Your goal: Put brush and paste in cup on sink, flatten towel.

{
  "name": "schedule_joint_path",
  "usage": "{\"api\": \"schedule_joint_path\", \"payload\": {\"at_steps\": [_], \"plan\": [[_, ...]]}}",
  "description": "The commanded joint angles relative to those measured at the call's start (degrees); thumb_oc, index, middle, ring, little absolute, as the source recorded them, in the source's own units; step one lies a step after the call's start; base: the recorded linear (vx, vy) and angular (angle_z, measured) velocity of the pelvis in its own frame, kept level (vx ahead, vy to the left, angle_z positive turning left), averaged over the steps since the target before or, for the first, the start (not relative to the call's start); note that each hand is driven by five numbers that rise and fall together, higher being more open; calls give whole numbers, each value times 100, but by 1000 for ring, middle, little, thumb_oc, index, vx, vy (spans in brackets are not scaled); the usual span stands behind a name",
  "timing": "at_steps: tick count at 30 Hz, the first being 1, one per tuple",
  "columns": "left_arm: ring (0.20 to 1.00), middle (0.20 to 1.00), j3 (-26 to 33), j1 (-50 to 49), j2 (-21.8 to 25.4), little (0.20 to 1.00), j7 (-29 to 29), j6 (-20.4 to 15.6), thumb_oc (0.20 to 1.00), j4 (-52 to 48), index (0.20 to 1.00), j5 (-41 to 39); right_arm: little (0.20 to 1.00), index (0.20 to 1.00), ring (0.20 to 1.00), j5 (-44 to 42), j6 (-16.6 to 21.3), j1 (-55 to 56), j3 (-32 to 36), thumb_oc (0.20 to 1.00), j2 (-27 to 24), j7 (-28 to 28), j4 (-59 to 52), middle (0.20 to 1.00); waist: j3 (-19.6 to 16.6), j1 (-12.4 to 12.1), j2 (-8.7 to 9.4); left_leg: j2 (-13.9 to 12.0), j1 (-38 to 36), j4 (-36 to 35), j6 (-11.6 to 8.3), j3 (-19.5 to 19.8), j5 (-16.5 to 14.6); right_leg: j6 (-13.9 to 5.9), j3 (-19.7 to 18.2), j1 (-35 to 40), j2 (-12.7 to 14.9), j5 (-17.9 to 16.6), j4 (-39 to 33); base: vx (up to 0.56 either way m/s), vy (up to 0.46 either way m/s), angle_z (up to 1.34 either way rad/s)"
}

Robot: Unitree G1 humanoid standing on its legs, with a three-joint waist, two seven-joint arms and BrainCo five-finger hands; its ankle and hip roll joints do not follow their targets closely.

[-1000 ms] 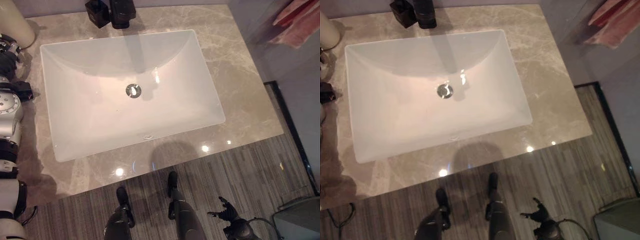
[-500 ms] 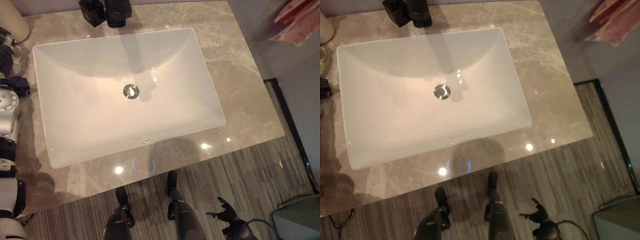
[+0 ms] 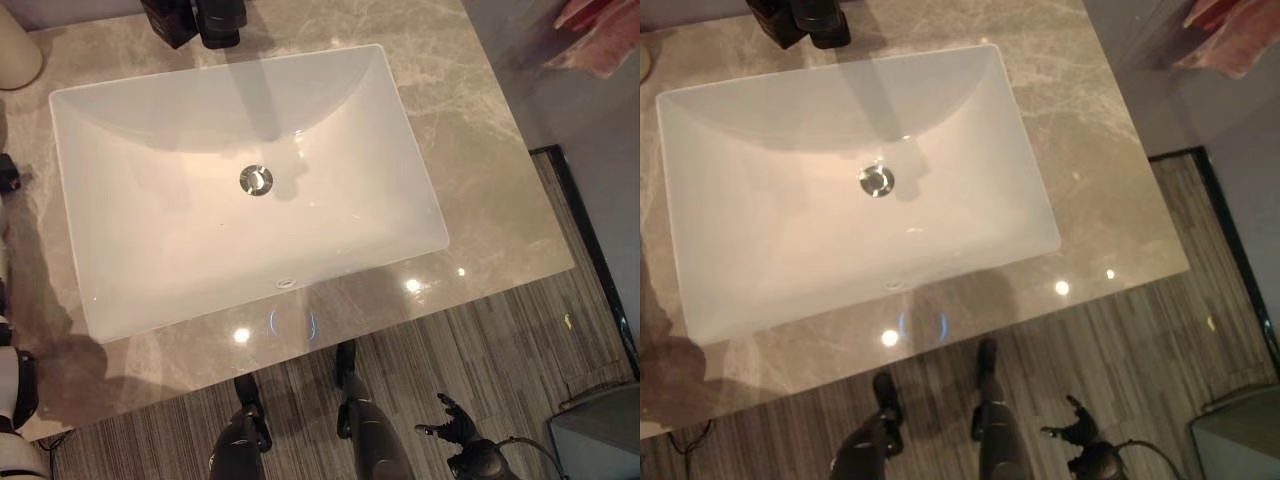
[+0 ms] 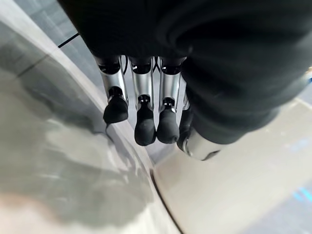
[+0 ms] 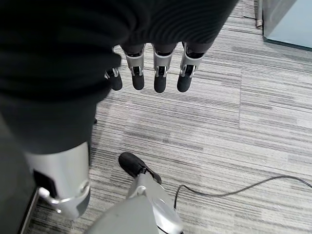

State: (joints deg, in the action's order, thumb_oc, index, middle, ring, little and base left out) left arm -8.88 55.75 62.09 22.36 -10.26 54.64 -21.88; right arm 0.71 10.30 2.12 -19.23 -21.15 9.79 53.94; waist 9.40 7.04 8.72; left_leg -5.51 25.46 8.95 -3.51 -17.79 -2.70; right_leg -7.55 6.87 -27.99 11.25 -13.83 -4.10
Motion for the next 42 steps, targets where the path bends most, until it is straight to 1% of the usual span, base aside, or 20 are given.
{"api": "schedule_joint_path", "payload": {"at_steps": [1, 2, 6, 13, 14, 17, 23, 32, 36, 42], "plan": [[200, 200, -378, 582, 160, 200, 237, 19, 200, 392, 200, 172, 1000, 1000, 1000, -135, 49, -10, 154, 1000, -503, 17, -219, 1000, 263, 20, -194, 163, -341, -367, 88, 403, 212, -745, 77, 885, 186, -1065, 59, 0, 0, 0], [200, 200, -517, 834, 178, 200, 267, 33, 200, 485, 200, 150, 1000, 1000, 1000, -162, 70, 106, 194, 1000, -611, -1, -305, 1000, 225, 61, -195, 146, -332, -433, 81, 414, 233, -745, 126, 893, 159, -1190, 8, 0, 0, 0], [200, 200, -937, 1316, 178, 200, 235, 45, 200, 649, 200, 188, 1000, 1000, 1000, -191, 87, 278, 230, 1000, -645, -69, -370, 1000, 184, 106, -124, 109, -280, -414, 77, 423, 204, -745, 152, 914, 153, -1265, -41, 5, 7, -3], [200, 200, -1218, 1472, 177, 200, 231, 14, 200, 544, 200, 503, 1000, 1000, 1000, -144, 109, 412, 186, 1000, -646, -167, -395, 1000, 138, 165, -82, 101, -247, -384, 78, 400, 161, -745, 112, 900, 166, -1377, -55, 2, 9, -6], [200, 200, -1301, 1439, 177, 200, 235, -29, 200, 436, 200, 654, 1000, 1000, 1000, -131, 138, 455, 173, 1000, -673, -207, -442, 1000, 116, 192, -81, 88, -227, -398, 70, 400, 174, -745, 101, 883, 164, -1391, -60, 0, 0, 0], [200, 200, -1464, 1394, 206, 200, 172, -96, 200, 495, 200, 921, 1000, 1000, 1000, -65, 201, 520, 122, 1000, -737, -252, -601, 1000, 76, 225, -63, 78, -206, -414, 59, 374, 175, -745, 89, 854, 154, -1342, -67, -3, 11, 0], [200, 200, -1461, 910, 151, 200, 92, -284, 200, -75, 200, 1264, 1000, 1000, 1000, 2, 284, 540, 164, 1000, -834, -272, -812, 1000, 69, 213, -47, 92, -155, -383, 61, 398, 177, -745, 121, 833, 160, -1266, -64, -3, 6, 0], [200, 200, -1356, 476, 194, 200, 5, -499, 200, -418, 200, 1309, 1000, 1000, 1000, 58, 329, 535, 170, 1000, -921, -274, -850, 1000, 92, 189, -38, 58, -86, -361, 42, 433, 219, -745, 166, 795, 157, -1179, -62, 0, 0, 0], [200, 200, -1351, 379, 184, 200, -43, -524, 200, -437, 200, 1362, 1000, 1000, 1000, 98, 337, 536, 163, 1000, -959, -278, -869, 1000, 96, 188, -45, 60, -75, -350, 40, 429, 227, -745, 169, 770, 155, -1164, -60, 0, 0, 0], [200, 200, -1389, 413, 27, 200, -87, -519, 200, -400, 200, 1404, 1000, 1000, 1000, 138, 340, 489, 144, 1000, -980, -245, -876, 1000, 136, 195, -37, 50, -21, -314, 35, 449, 250, -745, 184, 724, 152, -1132, -58, -5, -1, 0]]}}
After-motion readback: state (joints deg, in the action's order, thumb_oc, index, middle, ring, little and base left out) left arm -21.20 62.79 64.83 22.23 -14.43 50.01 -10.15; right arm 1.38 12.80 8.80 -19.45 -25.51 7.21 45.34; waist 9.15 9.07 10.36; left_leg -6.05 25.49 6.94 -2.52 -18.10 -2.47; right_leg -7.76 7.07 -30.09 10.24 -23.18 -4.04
